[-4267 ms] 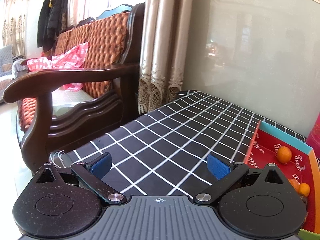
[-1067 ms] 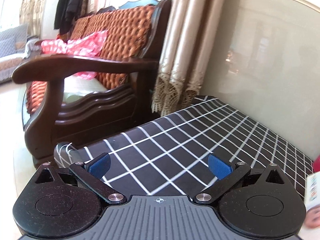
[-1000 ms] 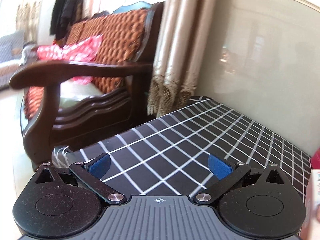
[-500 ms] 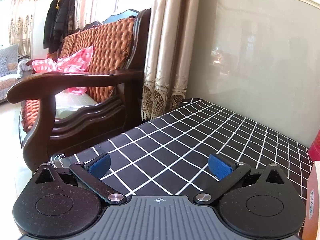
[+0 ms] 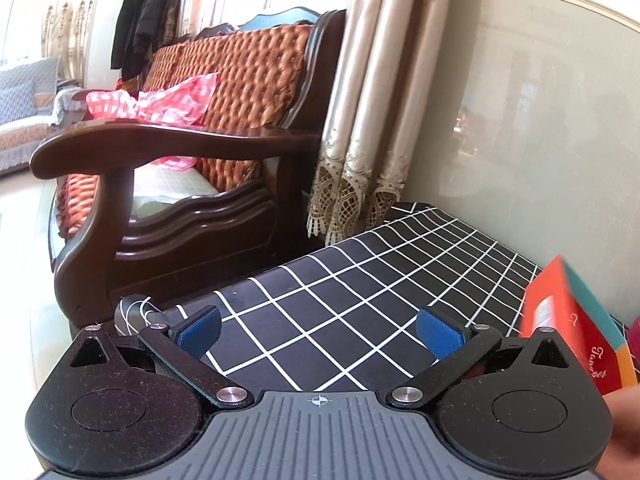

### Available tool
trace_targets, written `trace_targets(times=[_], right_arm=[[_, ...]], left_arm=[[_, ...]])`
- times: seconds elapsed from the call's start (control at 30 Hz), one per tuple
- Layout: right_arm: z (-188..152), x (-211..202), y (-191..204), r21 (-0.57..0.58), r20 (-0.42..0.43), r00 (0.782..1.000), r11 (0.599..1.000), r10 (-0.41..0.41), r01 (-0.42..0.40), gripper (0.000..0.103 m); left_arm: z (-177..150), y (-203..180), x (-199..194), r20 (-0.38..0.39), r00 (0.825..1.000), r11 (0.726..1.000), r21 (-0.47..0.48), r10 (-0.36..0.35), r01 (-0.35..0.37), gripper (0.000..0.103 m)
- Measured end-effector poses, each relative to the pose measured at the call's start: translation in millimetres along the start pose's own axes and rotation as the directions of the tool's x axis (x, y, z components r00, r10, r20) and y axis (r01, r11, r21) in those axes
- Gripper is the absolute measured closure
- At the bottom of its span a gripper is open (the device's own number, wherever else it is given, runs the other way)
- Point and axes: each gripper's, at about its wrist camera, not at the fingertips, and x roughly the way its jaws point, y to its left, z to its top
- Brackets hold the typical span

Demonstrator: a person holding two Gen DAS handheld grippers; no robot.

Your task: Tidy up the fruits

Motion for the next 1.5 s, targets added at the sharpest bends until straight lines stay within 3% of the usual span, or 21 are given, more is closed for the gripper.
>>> trace_targets(times=[0.37,0.53,0.73,1.07,1.13,1.2,1.33,1.43,1.5], right_arm=[[-0.2,0.1,0.6,0.0,0.0,1.0,1.0,0.0,0.0,0.005],[0.3,0.2,-0.3,0.0,0.0,1.0,1.0,0.0,0.0,0.005],[0.1,0.2,-0.2,0.0,0.0,1.0,1.0,0.0,0.0,0.005],[-1.7,-6.0,-2.9,-0.013,-0.017,0.999,1.0,0.027,-0.027,0.006],[-5.4,-32.6,-2.8,-0.015,0.015,0.999,0.999,0.039,-0.039,0.006],[-11.3,-82.6,1.3,-0.058,0.128,0.988,0.995,0.083,-0.076,0.006],[-57.0,-194.4,9.8,-0.157,0.292,0.93,0.97,0.224,-0.185,0.006],[-104.5,-251.5,4.7,-0.103,0.29,0.906,0.951,0.309,-0.291,0.006],[-125.2,-272.8,4.2,-0.087,0.219,0.914,0.94,0.342,-0.331,0.006]], left_arm=[[0.2,-7.5,-4.9,0.034,0.999,0.999,0.045,-0.014,0.013,0.0],[-4.9,-27.9,-15.1,0.043,0.996,0.992,0.103,-0.076,0.071,0.0],[-15.6,-60.5,-31.2,0.032,0.981,0.965,0.19,-0.19,0.181,0.0],[-37.6,-96.5,-71.3,0.027,0.951,0.903,0.323,-0.308,0.283,0.0],[-39.9,-90.3,-88.4,0.023,0.95,0.901,0.323,-0.313,0.289,0.0],[-41.2,-81.9,-107.8,0.009,0.946,0.899,0.316,-0.324,0.304,0.0],[-44.6,-68.7,-154.5,-0.002,0.933,0.875,0.347,-0.36,0.338,0.0],[-51.6,-59.2,-189.5,-0.008,0.921,0.847,0.388,-0.391,0.363,0.0],[-57.8,-51.8,-210.3,-0.03,0.908,0.826,0.403,-0.418,0.393,0.0]])
